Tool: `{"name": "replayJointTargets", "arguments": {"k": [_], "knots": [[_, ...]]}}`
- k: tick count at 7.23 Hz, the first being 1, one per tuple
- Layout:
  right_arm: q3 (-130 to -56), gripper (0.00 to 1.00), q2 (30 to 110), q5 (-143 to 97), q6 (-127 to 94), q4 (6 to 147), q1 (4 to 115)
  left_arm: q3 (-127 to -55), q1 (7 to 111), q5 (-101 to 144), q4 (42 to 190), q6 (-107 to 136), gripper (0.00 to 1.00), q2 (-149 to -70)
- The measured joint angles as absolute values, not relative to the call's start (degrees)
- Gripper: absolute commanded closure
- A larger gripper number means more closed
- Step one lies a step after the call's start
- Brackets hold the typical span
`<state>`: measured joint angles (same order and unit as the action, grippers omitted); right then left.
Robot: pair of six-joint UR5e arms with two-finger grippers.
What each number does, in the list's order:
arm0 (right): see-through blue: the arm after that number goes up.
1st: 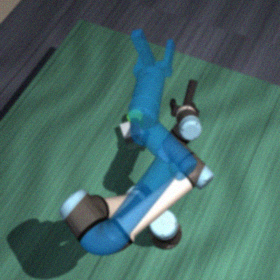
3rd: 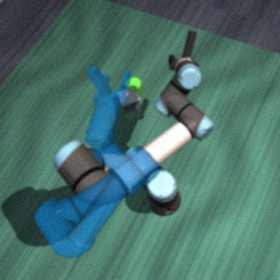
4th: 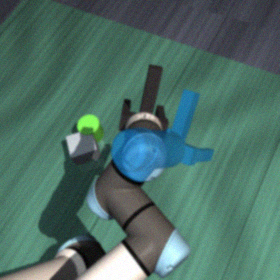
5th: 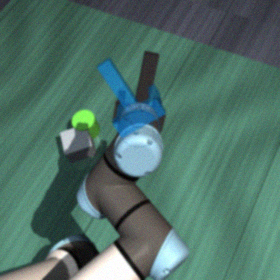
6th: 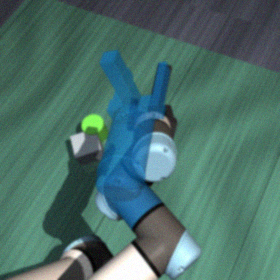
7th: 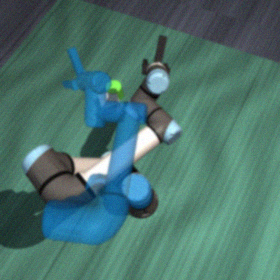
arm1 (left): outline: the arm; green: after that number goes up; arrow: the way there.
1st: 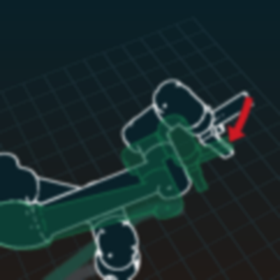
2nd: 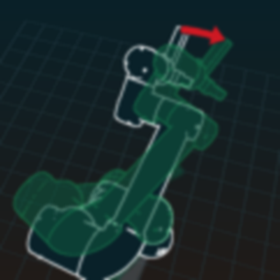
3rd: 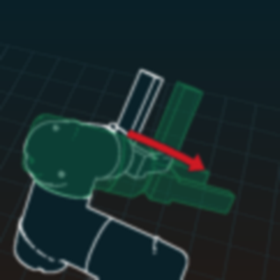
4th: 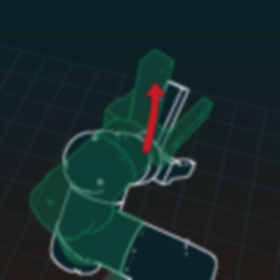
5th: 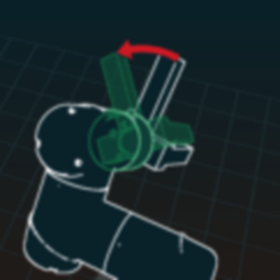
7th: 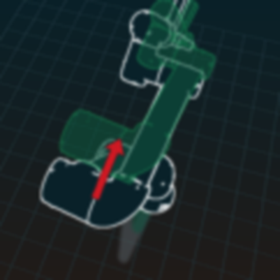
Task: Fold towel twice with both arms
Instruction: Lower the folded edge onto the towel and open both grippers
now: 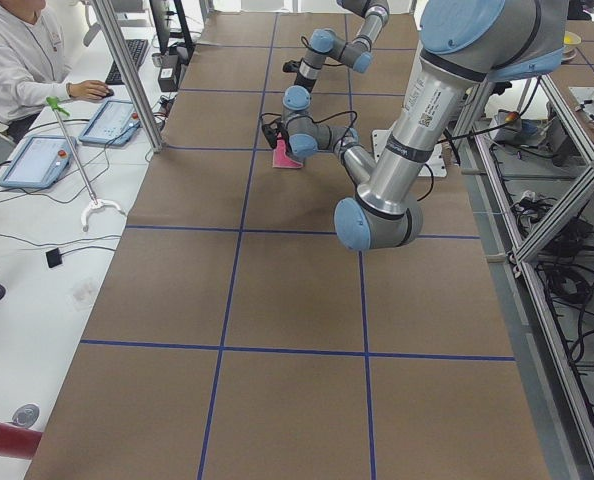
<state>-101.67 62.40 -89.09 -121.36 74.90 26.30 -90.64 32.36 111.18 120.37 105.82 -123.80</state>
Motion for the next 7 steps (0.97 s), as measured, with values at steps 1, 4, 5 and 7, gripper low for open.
{"name": "replayJointTargets", "arguments": {"k": [1, 4, 5, 7], "knots": [[-100.91, 1.00, 61.95, -89.11, -121.09, 74.86, 26.50, -90.18, 32.37, 111.18, 120.55, 105.82, 1.00, -123.82], [-99.55, 0.09, 61.53, -89.18, -118.07, 74.84, 27.32, -89.70, 32.56, 111.10, 120.67, 105.97, 0.47, -123.84], [-98.78, 0.00, 61.19, -89.22, -116.95, 74.86, 27.81, -89.62, 32.77, 110.57, 120.67, 106.23, 0.22, -123.84], [-97.10, 0.00, 59.96, -89.82, -116.07, 74.97, 29.39, -89.51, 33.77, 109.33, 120.67, 106.58, 0.20, -123.99]]}}
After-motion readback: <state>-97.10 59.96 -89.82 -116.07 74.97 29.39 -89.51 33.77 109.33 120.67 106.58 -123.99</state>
